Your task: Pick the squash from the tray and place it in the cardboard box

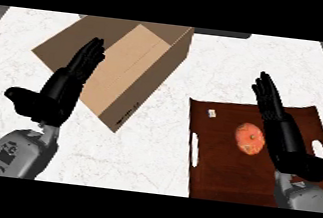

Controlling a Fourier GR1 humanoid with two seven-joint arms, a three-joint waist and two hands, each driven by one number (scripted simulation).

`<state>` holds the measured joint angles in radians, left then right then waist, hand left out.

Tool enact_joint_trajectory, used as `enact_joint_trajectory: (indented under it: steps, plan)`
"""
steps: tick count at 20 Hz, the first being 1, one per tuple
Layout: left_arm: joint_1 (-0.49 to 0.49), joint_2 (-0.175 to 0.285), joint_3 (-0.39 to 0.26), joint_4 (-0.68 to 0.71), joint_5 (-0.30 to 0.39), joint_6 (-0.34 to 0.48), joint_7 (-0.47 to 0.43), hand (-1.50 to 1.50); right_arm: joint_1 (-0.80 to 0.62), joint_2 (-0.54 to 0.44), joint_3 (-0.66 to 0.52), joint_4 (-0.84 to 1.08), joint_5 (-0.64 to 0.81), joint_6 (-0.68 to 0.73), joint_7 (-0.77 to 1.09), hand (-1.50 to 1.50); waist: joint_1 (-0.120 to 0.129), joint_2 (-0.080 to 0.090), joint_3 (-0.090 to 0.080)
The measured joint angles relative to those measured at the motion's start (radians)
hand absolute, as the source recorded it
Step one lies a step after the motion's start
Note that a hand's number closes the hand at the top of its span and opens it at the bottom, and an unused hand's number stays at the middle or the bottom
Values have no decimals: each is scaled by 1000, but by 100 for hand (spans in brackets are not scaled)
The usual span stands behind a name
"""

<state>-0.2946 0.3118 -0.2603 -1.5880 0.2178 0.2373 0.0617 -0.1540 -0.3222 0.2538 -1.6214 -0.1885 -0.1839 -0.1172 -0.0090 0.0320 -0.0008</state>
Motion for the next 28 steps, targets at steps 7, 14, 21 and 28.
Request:
enact_joint_trajectory:
  steps: [7,14,21,28]
  plan:
    - [83,167,92,-2,-103,37,14,0,49,-114,-69,57,-54,148,-58,-150,31,-36,13]
    - [190,263,163,117,-171,76,31,0,146,-225,-66,248,84,217,-349,-150,31,-26,12]
    - [213,267,186,188,-202,79,12,0,92,-271,-125,548,112,364,-737,-150,27,-31,14]
    - [205,270,201,211,-203,51,11,0,-59,-397,-61,672,342,320,-718,-150,34,-32,10]
